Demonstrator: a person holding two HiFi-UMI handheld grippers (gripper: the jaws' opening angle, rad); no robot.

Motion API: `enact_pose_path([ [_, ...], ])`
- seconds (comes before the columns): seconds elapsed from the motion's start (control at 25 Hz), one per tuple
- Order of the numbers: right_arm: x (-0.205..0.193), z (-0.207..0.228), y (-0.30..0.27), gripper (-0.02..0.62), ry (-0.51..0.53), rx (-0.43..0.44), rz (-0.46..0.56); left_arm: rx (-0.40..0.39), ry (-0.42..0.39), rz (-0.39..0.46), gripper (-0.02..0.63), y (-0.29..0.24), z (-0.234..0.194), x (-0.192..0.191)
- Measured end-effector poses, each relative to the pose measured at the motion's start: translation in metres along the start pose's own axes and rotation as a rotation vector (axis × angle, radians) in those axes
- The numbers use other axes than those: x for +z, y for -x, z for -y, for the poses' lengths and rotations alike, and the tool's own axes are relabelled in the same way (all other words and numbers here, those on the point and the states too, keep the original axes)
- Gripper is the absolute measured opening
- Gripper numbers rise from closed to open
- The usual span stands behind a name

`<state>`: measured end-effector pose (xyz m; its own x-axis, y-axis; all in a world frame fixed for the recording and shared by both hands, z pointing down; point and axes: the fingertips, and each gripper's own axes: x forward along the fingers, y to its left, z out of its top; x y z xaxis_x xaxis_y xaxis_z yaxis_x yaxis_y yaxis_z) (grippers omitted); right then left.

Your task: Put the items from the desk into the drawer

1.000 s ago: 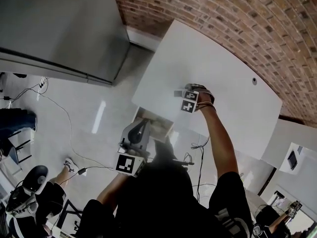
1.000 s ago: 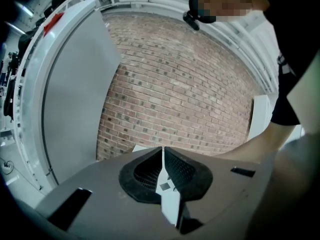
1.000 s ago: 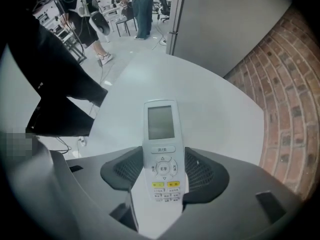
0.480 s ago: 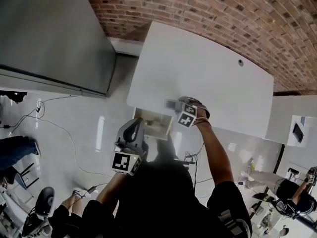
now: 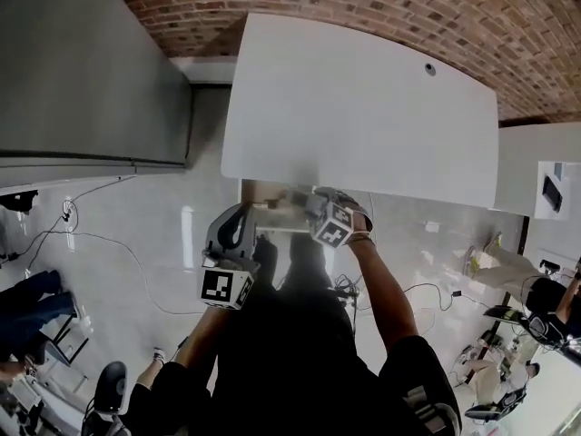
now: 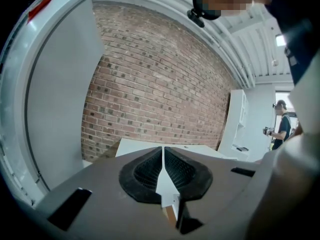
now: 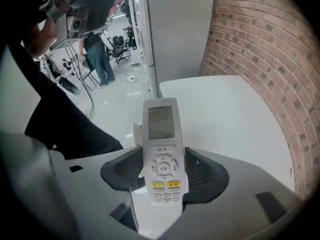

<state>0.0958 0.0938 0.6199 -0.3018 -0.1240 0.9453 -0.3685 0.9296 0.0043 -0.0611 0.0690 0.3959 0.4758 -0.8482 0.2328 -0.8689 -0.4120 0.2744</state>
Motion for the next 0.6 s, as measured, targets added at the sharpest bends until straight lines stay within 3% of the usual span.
enact_pose_path([
  [0.32,-0.006,-0.038,-0.026,0.253,-0.124,0.031,0.051,-0.046,-0.028,-0.037,0.014,-0.008,-0.002,-0.035],
  [0.6,-0.034,-0.063,-0.093,0.253,-0.242,0.041,0.003,-0.056,-0.019,-0.073,0.014,-0.014,-0.006,-0.066],
])
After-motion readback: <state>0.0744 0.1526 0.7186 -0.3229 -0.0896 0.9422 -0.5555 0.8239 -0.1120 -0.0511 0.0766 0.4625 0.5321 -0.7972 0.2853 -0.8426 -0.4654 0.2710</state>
